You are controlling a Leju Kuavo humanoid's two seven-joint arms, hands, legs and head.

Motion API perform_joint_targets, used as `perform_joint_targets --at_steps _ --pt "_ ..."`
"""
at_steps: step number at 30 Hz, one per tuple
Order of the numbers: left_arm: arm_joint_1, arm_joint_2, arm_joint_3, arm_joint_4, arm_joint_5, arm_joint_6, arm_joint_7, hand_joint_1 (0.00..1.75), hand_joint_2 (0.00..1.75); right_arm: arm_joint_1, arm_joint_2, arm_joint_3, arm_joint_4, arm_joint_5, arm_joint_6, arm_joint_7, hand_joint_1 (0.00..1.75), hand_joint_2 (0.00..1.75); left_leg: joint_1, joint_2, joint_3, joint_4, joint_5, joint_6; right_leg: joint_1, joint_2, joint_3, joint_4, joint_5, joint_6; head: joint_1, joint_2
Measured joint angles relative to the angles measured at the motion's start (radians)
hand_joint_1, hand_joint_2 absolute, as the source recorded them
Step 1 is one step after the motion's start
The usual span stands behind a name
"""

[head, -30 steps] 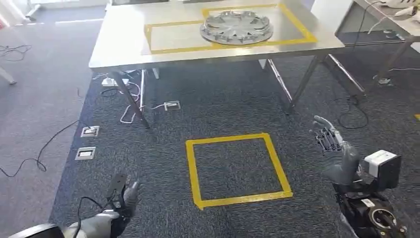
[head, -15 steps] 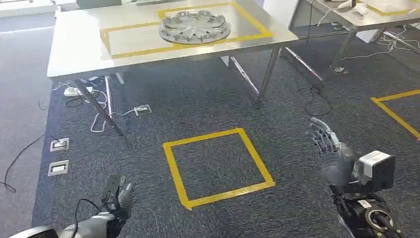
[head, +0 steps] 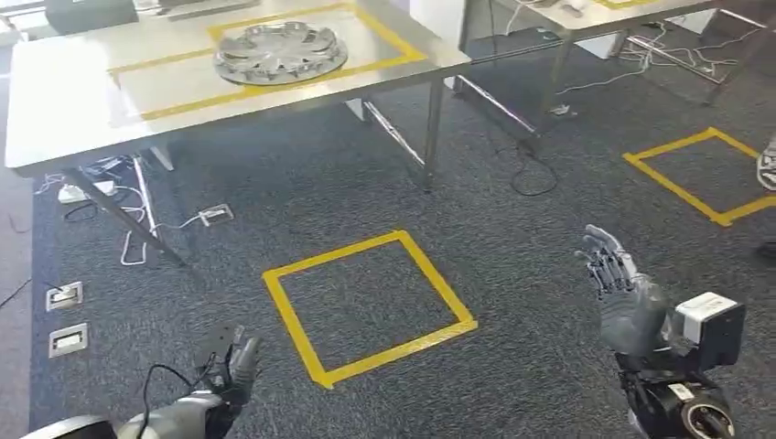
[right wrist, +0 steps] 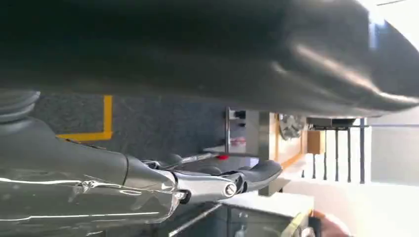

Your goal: Take the parts from the cabinet and place them on the table.

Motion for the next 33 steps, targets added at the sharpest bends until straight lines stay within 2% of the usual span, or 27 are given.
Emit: perform_joint_targets --at_steps 1,2,4,5,6,8,9,10,12,14,15,16,17,19,20,21,22,23,24,25,26,27,29,30,31,32,33 --pt "0.000 -0.001 0.000 0.000 -0.005 0.000 -0.003 0.00 0.00 -0.004 -0.002 -0.001 -0.004 0.002 -0.007 0.000 0.00 0.00 0.000 -0.044 -0.019 0.044 -0.032 -0.001 0.001 0.010 -0.004 0.000 0.003 -0.006 0.000 0.000" --pt "0.001 -0.001 0.000 0.000 -0.011 0.002 -0.005 0.00 0.00 -0.004 -0.002 -0.001 -0.006 0.002 -0.012 0.001 0.00 0.00 0.000 -0.072 -0.057 0.127 -0.079 0.000 0.001 0.020 -0.007 0.000 0.006 -0.011 -0.003 0.000" --pt "0.005 0.000 0.000 0.000 -0.022 0.009 -0.008 0.00 0.00 0.007 -0.002 0.001 -0.013 0.002 -0.019 0.003 0.00 0.00 -0.002 -0.090 -0.145 0.304 -0.148 0.001 0.005 0.046 -0.013 0.000 0.009 -0.016 -0.011 0.000" --pt "0.007 -0.001 0.000 0.000 -0.024 0.011 -0.008 0.00 0.00 0.014 -0.002 0.001 -0.016 0.002 -0.022 0.003 0.00 0.00 -0.002 -0.090 -0.166 0.339 -0.148 0.004 0.008 0.060 -0.014 0.000 0.010 -0.017 -0.012 0.000" --pt "0.007 -0.002 0.000 0.000 -0.028 0.011 -0.008 0.00 0.00 0.019 -0.002 0.000 -0.018 0.004 -0.029 0.003 0.00 0.00 -0.003 -0.090 -0.161 0.322 -0.124 0.008 0.009 0.073 -0.013 0.000 0.011 -0.017 -0.012 0.000" --pt "0.004 -0.003 0.000 0.000 -0.033 0.011 -0.008 0.00 0.00 0.022 -0.002 -0.001 -0.027 0.007 -0.038 0.004 0.00 0.00 -0.004 -0.101 -0.090 0.162 -0.030 0.022 0.012 0.101 -0.013 0.001 0.013 -0.016 -0.013 0.000" --pt "0.002 -0.003 0.000 0.000 -0.035 0.011 -0.007 0.00 0.00 0.022 -0.002 -0.001 -0.033 0.010 -0.040 0.005 0.00 0.00 -0.005 -0.129 -0.046 0.071 0.011 0.031 0.012 0.113 -0.013 0.002 0.014 -0.014 -0.014 0.000" --pt "0.000 -0.001 0.000 0.000 -0.037 0.011 -0.005 0.00 0.00 0.021 -0.002 -0.001 -0.037 0.012 -0.044 0.005 0.00 0.00 -0.005 -0.173 -0.023 0.015 0.015 0.040 0.014 0.121 -0.017 0.003 0.015 -0.011 -0.012 0.000" --pt "-0.004 -0.004 0.000 0.000 -0.040 0.011 -0.004 0.00 0.00 0.022 -0.002 -0.003 -0.044 0.015 -0.049 0.006 0.00 0.00 -0.006 -0.153 -0.018 -0.001 0.015 0.031 0.012 0.143 -0.026 0.007 0.018 -0.001 -0.011 0.000" --pt "-0.010 -0.008 0.000 -0.001 -0.041 0.011 -0.001 0.00 0.00 0.027 -0.002 -0.007 -0.050 0.016 -0.051 0.009 0.00 0.00 -0.005 -0.133 -0.015 -0.007 0.019 0.039 0.011 0.165 -0.032 0.000 0.023 0.014 -0.014 0.000" --pt "-0.013 -0.016 0.000 -0.002 -0.042 0.010 -0.001 0.00 0.00 0.029 -0.005 -0.011 -0.054 0.019 -0.053 0.010 0.00 0.00 0.005 -0.118 -0.012 -0.017 0.026 0.042 0.010 0.153 -0.041 0.007 0.019 0.016 -0.015 0.000" --pt "-0.016 -0.014 0.000 -0.002 -0.042 0.010 -0.001 0.00 0.00 0.029 -0.006 -0.014 -0.059 0.020 -0.055 0.009 0.00 0.00 0.004 -0.113 -0.011 -0.019 0.027 0.046 0.016 0.099 -0.052 0.037 -0.008 0.023 -0.008 0.000" --pt "-0.017 -0.014 0.000 -0.002 -0.044 0.010 0.000 0.00 0.00 0.026 -0.006 -0.016 -0.059 0.022 -0.055 0.010 0.00 0.00 0.003 -0.100 -0.011 -0.019 0.026 0.051 0.013 0.062 -0.083 0.108 -0.052 0.030 0.005 0.000" --pt "-0.015 -0.017 0.000 -0.002 -0.044 0.010 0.000 0.00 0.00 0.030 -0.006 -0.016 -0.061 0.023 -0.055 0.012 0.00 0.00 0.000 -0.078 -0.012 -0.018 0.025 0.051 0.005 0.039 -0.160 0.283 -0.130 0.042 0.007 0.000" --pt "-0.014 -0.017 0.000 -0.002 -0.044 0.010 0.001 0.00 0.00 0.034 -0.007 -0.018 -0.061 0.023 -0.056 0.014 0.00 0.00 0.000 -0.065 -0.012 -0.018 0.025 0.051 0.001 0.036 -0.185 0.339 -0.143 0.047 0.008 0.000" --pt "-0.013 -0.017 0.000 -0.002 -0.044 0.010 0.002 0.00 0.00 0.036 -0.008 -0.019 -0.061 0.023 -0.056 0.014 0.00 0.00 0.001 -0.055 -0.011 -0.018 0.024 0.050 -0.002 0.035 -0.182 0.335 -0.130 0.051 0.008 0.000" --pt "-0.014 -0.018 0.000 -0.002 -0.044 0.010 0.002 0.00 0.00 0.036 -0.008 -0.021 -0.061 0.023 -0.056 0.014 0.00 0.00 0.001 -0.045 -0.010 -0.018 0.022 0.047 -0.005 0.032 -0.158 0.287 -0.098 0.053 0.008 0.000" --pt "-0.015 -0.019 0.000 -0.002 -0.044 0.010 0.002 0.00 0.00 0.036 -0.008 -0.023 -0.061 0.023 -0.056 0.014 0.00 0.00 0.002 -0.034 -0.006 -0.017 0.020 0.044 -0.007 0.024 -0.111 0.198 -0.052 0.053 0.008 0.000" --pt "-0.015 -0.021 0.000 -0.002 -0.044 0.010 0.002 0.00 0.00 0.036 -0.008 -0.023 -0.064 0.023 -0.056 0.014 0.00 0.00 0.002 -0.024 -0.001 -0.017 0.016 0.039 -0.007 0.001 -0.056 0.093 -0.007 0.053 0.008 0.000" --pt "-0.015 -0.019 0.000 -0.002 -0.044 0.009 0.002 0.00 0.00 0.035 -0.008 -0.023 -0.066 0.023 -0.056 0.014 0.00 0.00 -0.002 -0.016 0.003 -0.017 0.013 0.033 -0.003 -0.049 -0.021 0.019 0.000 0.051 0.010 0.000" --pt "-0.016 -0.019 0.000 -0.002 -0.044 0.009 0.002 0.00 0.00 0.032 -0.008 -0.023 -0.067 0.023 -0.055 0.014 0.00 0.00 -0.011 -0.009 0.002 -0.011 0.009 0.027 0.007 -0.043 -0.004 0.006 -0.003 0.037 0.012 0.000" --pt "-0.017 -0.017 0.000 -0.002 -0.044 0.009 0.002 0.00 0.00 0.033 -0.008 -0.023 -0.067 0.023 -0.055 0.013 0.00 0.00 -0.012 -0.001 0.002 -0.012 0.011 0.022 0.004 -0.032 -0.011 0.009 0.000 0.025 0.002 0.000" --pt "-0.018 -0.018 0.000 -0.002 -0.041 0.008 0.002 0.00 0.00 0.038 -0.008 -0.024 -0.067 0.023 -0.056 0.013 0.00 0.00 -0.010 0.021 0.005 -0.014 0.012 0.016 0.008 -0.011 -0.017 0.011 0.001 0.012 -0.002 0.000" --pt "-0.019 -0.018 0.000 -0.003 -0.040 0.008 0.002 0.00 0.00 0.038 -0.008 -0.024 -0.068 0.023 -0.055 0.013 0.00 0.00 -0.007 0.021 0.003 -0.011 0.002 0.007 0.002 0.002 -0.011 0.003 0.007 0.001 -0.003 0.000" --pt "-0.020 -0.018 0.000 -0.003 -0.038 0.009 0.000 0.00 0.00 0.037 -0.008 -0.024 -0.071 0.023 -0.056 0.012 0.00 0.00 -0.002 -0.030 -0.002 0.015 -0.018 0.001 0.002 0.010 -0.013 0.001 0.010 -0.004 -0.005 0.000" --pt "-0.019 -0.017 0.000 -0.003 -0.037 0.008 -0.002 0.00 0.00 0.034 -0.008 -0.024 -0.071 0.023 -0.055 0.012 0.00 0.00 -0.001 -0.066 -0.030 0.077 -0.056 0.002 0.001 0.018 -0.015 0.001 0.013 -0.010 -0.006 0.000" --pt "-0.018 -0.017 0.000 -0.003 -0.037 0.009 -0.002 0.00 0.00 0.035 -0.008 -0.023 -0.072 0.023 -0.054 0.012 0.00 0.00 -0.002 -0.084 -0.077 0.175 -0.104 0.001 0.001 0.031 -0.018 0.001 0.014 -0.014 -0.014 0.000"
